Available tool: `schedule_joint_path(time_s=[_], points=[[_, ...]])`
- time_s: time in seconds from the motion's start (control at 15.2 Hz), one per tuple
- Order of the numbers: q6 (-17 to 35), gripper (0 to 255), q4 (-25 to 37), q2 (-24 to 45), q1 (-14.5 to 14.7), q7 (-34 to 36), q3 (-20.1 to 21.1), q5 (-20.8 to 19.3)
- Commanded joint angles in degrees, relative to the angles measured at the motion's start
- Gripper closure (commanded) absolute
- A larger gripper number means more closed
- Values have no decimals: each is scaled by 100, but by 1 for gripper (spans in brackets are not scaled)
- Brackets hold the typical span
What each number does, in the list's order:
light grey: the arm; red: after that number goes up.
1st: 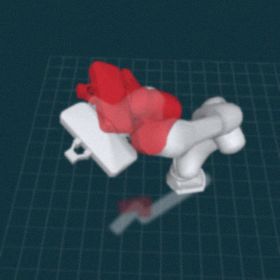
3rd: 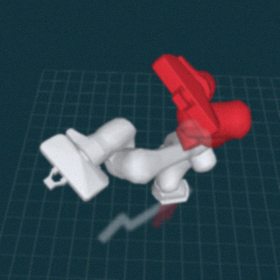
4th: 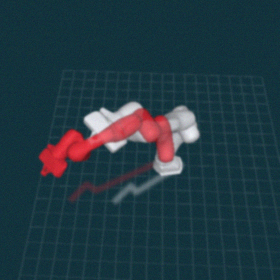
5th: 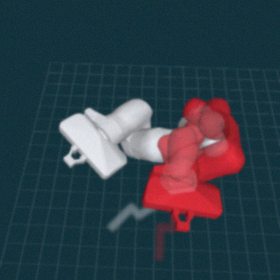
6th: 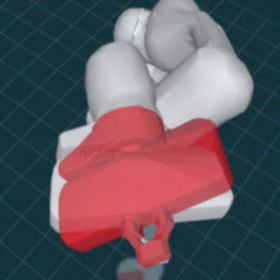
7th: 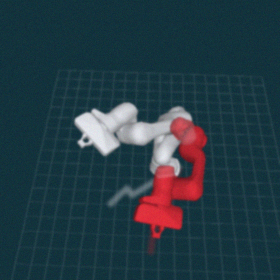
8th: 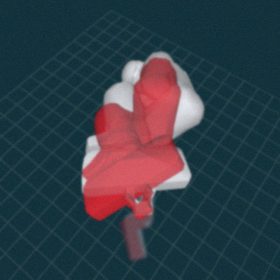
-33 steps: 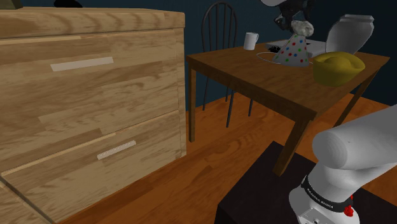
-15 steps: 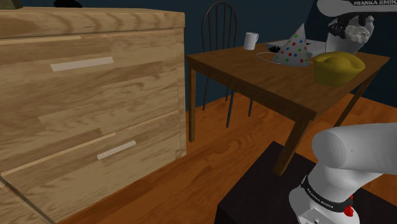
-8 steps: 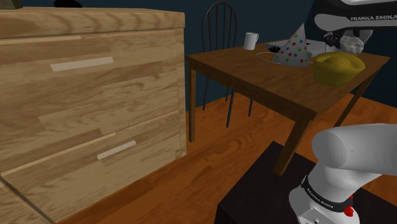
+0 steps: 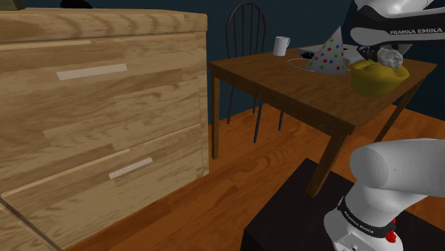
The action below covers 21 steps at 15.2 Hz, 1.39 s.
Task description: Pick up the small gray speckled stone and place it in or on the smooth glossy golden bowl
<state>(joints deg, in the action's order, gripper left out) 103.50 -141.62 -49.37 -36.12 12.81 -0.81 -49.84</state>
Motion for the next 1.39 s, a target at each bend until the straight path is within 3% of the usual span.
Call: schedule_joint_path(time_s=[0.0, 0.13, 0.2, 0.53, 0.79, 1.32], points=[[3, 255, -4, -2, 0, 3, -1, -2], [3, 255, -4, -2, 0, 3, -1, -2], [3, 0, -4, -2, 0, 3, -1, -2], [3, 0, -4, -2, 0, 3, 0, -1], [-650, 0, 455, -37, 117, -79, 483, 380], [-649, 0, 455, -37, 116, -79, 483, 381]])
